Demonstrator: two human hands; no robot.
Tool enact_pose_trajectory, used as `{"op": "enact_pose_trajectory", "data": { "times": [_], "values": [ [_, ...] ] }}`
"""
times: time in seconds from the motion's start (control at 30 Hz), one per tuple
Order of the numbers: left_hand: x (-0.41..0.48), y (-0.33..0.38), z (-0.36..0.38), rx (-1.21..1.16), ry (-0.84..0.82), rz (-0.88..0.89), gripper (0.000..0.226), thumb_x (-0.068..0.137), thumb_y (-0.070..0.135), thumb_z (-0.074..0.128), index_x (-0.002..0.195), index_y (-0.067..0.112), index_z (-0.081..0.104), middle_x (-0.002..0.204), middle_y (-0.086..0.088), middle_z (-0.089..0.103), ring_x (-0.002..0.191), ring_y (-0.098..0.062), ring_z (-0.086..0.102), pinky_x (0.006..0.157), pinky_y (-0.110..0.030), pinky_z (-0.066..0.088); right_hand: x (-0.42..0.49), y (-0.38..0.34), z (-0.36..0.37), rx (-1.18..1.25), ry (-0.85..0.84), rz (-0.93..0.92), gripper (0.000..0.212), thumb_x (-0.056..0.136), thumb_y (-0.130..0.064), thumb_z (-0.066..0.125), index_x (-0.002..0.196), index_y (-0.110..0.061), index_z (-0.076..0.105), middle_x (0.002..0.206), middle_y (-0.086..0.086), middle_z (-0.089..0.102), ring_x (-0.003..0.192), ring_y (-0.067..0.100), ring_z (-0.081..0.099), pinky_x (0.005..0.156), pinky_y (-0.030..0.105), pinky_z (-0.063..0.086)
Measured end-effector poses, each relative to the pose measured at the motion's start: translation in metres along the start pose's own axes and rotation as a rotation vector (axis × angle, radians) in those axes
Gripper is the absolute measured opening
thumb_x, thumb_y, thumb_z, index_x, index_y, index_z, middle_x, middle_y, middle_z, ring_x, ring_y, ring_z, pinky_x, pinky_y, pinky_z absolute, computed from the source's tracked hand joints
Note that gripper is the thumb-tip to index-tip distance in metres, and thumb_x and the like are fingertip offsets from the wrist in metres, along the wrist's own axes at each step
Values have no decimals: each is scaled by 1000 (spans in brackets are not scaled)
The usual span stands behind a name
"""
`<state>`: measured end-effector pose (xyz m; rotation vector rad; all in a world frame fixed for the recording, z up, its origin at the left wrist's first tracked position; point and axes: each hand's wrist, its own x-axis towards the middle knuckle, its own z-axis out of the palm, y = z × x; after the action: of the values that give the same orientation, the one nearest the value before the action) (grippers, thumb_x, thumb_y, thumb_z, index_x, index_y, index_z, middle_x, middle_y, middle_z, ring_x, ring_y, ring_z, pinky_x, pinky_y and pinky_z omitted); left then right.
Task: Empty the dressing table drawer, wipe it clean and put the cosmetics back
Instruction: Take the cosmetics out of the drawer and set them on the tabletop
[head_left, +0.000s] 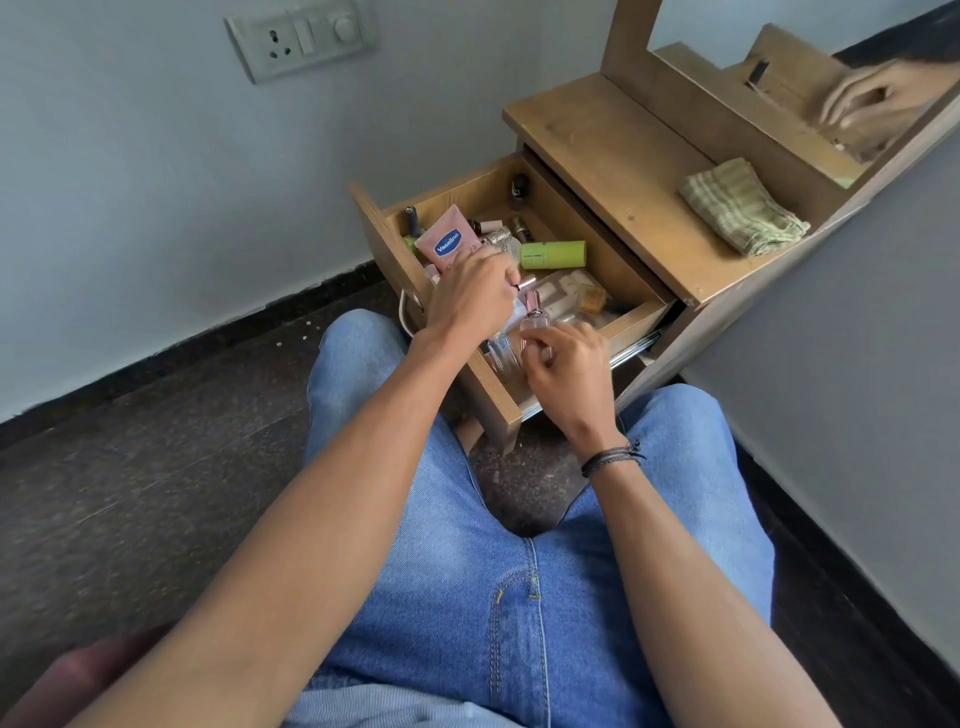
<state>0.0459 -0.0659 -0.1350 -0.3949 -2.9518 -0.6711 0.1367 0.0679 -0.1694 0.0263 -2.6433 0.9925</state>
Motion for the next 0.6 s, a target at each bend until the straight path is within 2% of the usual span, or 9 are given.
{"op": "enact_pose_trajectory", "data": {
  "times": [0.03, 0.13, 0.2, 0.3, 0.4, 0.6],
  "values": [
    [4, 4, 1, -32, -19, 18, 15, 97, 16, 59, 108, 17, 68, 122, -1, 63, 116, -21, 53, 92, -33, 44, 2, 5, 0, -40, 31, 24, 23, 91, -16, 58, 93, -18, 80, 85, -2, 74, 81, 19, 55, 88, 40, 44],
    [16, 13, 9, 1, -145, 36, 28, 101, 24, 54, 125, 15, 64, 133, -1, 60, 128, -23, 45, 105, -42, 41, 8, 16, -2, -124, 95, 57, 23, 90, -17, 57, 86, -16, 79, 81, 0, 71, 82, 25, 56, 88, 38, 41],
    [23, 17, 15, 57, -252, 13, 36, 102, 28, 50, 135, 13, 58, 141, -2, 56, 136, -26, 39, 107, -47, 36, 12, 22, -1, -167, 113, 73, 23, 90, -18, 57, 84, -15, 79, 83, 1, 69, 83, 25, 53, 88, 40, 42],
    [34, 25, 24, 116, -309, -30, 37, 103, 33, 46, 130, 11, 60, 138, -6, 58, 136, -28, 38, 105, -48, 32, 15, 27, 2, -206, 124, 80, 23, 91, -20, 57, 87, -14, 79, 87, 2, 68, 85, 26, 50, 86, 41, 43],
    [39, 32, 34, 153, -300, -51, 38, 102, 38, 47, 125, 12, 62, 134, -5, 59, 129, -27, 44, 101, -47, 30, 15, 31, 2, -216, 142, 42, 19, 89, -19, 62, 88, -13, 80, 87, 4, 66, 84, 26, 49, 80, 40, 43],
    [40, 38, 40, 180, -294, -70, 42, 101, 45, 48, 124, 14, 63, 144, -5, 52, 135, -26, 37, 106, -51, 26, 17, 35, -1, -190, 156, 48, 13, 88, -17, 66, 88, -13, 79, 87, 5, 65, 86, 25, 49, 80, 39, 44]
  ]
}}
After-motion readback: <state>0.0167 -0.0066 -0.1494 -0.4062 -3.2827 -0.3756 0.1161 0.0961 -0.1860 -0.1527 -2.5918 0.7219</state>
